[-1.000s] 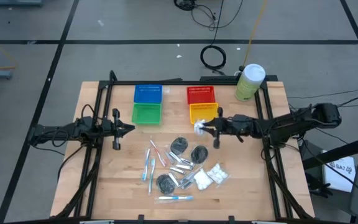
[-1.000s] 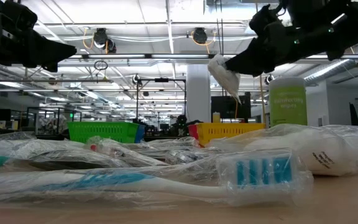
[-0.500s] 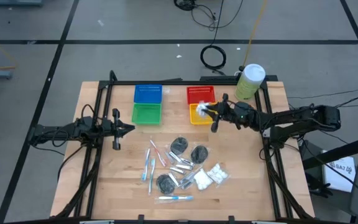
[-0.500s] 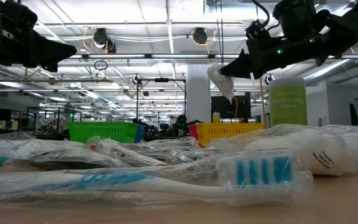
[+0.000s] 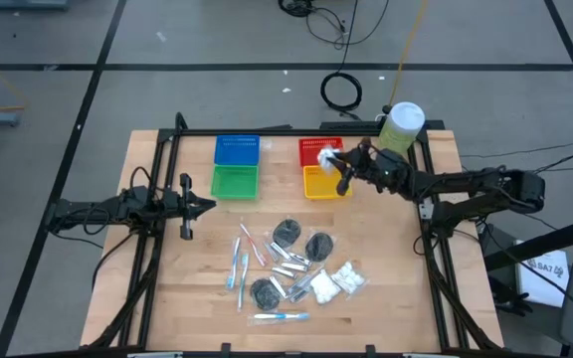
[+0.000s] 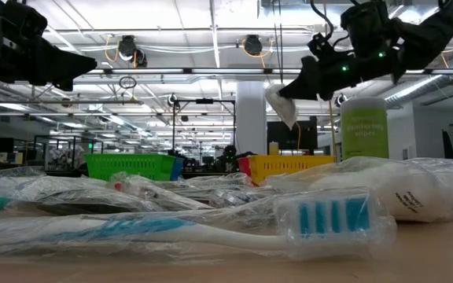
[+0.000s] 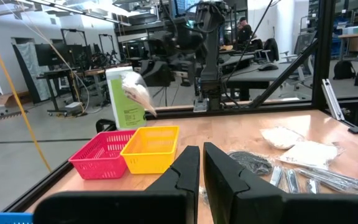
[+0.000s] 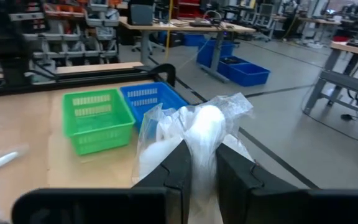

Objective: Pick & Place Travel size toiletries
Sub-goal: Put the cotton pack into the red bin

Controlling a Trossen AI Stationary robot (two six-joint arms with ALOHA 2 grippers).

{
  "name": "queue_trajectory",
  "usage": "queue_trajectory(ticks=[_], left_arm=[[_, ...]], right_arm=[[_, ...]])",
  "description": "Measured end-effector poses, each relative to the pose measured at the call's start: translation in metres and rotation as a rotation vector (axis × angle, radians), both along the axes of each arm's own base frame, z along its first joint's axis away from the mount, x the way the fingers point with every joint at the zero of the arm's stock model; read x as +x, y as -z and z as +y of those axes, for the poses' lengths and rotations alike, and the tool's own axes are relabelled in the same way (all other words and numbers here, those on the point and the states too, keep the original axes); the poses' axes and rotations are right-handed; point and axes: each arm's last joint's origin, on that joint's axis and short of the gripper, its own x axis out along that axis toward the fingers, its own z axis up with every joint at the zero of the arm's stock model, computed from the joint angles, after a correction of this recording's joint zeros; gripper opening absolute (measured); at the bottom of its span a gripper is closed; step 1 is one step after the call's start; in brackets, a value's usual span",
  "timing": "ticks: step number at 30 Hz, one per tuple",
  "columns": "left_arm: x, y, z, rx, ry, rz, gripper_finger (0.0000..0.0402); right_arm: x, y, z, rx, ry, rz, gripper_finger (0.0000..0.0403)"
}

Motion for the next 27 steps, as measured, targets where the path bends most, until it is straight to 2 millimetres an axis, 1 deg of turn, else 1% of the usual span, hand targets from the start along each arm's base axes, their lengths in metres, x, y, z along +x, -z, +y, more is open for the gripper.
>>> queue_trajectory(ticks=[3, 7, 13, 17, 20, 23, 27], left_arm=[[0.000, 0.000, 0.000, 0.000, 0.000, 0.000, 0.0024], [0.000, 0.000, 0.000, 0.000, 0.000, 0.000, 0.0024], [0.000, 0.000, 0.000, 0.000, 0.000, 0.000, 0.0024], [0.000, 0.000, 0.000, 0.000, 0.001, 0.000, 0.0024], [0.000, 0.000, 0.000, 0.000, 0.000, 0.000, 0.0024], [0.000, 0.000, 0.000, 0.000, 0.000, -0.001, 0.0024], [0.000, 0.000, 0.000, 0.000, 0.000, 0.000, 0.0024]], right_arm=[[0.006, -0.007, -0.011, 0.014, 0.031, 0.033, 0.0045], [0.016, -0.008, -0.030, 0.030, 0.075, 0.067, 0.0045], [0.030, 0.012, -0.060, 0.066, 0.144, 0.138, 0.0045], [0.032, 0.031, -0.075, 0.087, 0.181, 0.175, 0.0045], [0.033, 0.040, -0.083, 0.090, 0.201, 0.176, 0.0045], [0.032, 0.047, -0.087, 0.103, 0.212, 0.191, 0.0045], [0.032, 0.049, -0.087, 0.107, 0.214, 0.198, 0.0045]])
